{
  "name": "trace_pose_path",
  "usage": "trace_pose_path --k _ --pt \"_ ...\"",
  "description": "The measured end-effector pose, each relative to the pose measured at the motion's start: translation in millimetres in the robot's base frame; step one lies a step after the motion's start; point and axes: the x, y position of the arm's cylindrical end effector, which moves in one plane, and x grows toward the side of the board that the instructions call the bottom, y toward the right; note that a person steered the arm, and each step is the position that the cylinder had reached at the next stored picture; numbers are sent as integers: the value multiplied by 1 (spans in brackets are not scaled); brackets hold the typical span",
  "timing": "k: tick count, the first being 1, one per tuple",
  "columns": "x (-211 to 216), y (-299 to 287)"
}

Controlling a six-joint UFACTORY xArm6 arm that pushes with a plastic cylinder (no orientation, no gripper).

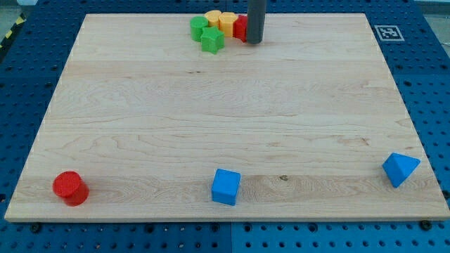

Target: Slide the group of blocks a bit up

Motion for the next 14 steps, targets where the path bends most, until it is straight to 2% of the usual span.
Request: trace_pose_path --k 1,2,6,8,10,12,14 --pt "10 0" --pt "45 0" --pt "51 -89" --pt "51 -116" --pt "51 -118" --pt "15 -118" --pt "3 -115"
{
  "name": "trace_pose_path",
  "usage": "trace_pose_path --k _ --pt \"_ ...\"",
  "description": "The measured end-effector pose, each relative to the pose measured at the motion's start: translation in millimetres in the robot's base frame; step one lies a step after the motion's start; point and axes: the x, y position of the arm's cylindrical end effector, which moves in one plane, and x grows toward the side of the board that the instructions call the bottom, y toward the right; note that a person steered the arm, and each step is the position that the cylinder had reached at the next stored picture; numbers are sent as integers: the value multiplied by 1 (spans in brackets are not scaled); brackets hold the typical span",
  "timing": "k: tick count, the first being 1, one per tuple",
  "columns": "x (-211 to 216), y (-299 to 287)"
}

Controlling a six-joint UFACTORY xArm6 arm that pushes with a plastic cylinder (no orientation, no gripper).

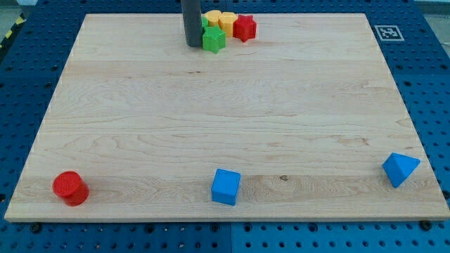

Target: Slide the group of blocks a bit up

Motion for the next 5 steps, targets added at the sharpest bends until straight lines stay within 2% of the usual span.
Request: trace_pose_path --k 2,4,5 --pt "-12 10" --pt "29 12" --pt "29 12"
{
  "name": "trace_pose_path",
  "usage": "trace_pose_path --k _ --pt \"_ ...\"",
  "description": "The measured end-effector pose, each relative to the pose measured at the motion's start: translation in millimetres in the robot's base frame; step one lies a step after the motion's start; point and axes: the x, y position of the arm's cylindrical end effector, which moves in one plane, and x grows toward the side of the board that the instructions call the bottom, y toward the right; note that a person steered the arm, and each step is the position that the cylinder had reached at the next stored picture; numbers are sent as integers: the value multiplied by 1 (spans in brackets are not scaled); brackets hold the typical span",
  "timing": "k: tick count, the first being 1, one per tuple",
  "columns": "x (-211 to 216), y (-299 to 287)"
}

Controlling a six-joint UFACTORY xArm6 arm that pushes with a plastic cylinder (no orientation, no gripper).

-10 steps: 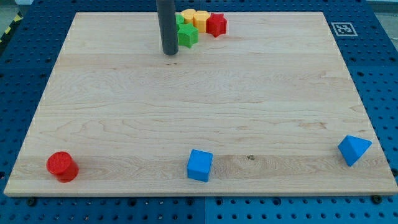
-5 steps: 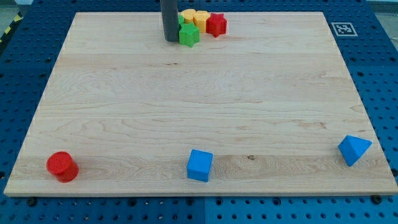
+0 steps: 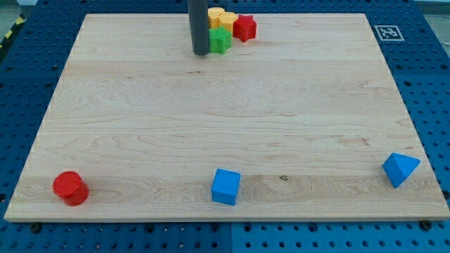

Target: Slide the group of blocks a bit up

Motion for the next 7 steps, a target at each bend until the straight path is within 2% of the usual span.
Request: trace_pose_path --k 5,6,7 --pt "7 23" --pt "58 23" --pt "81 23"
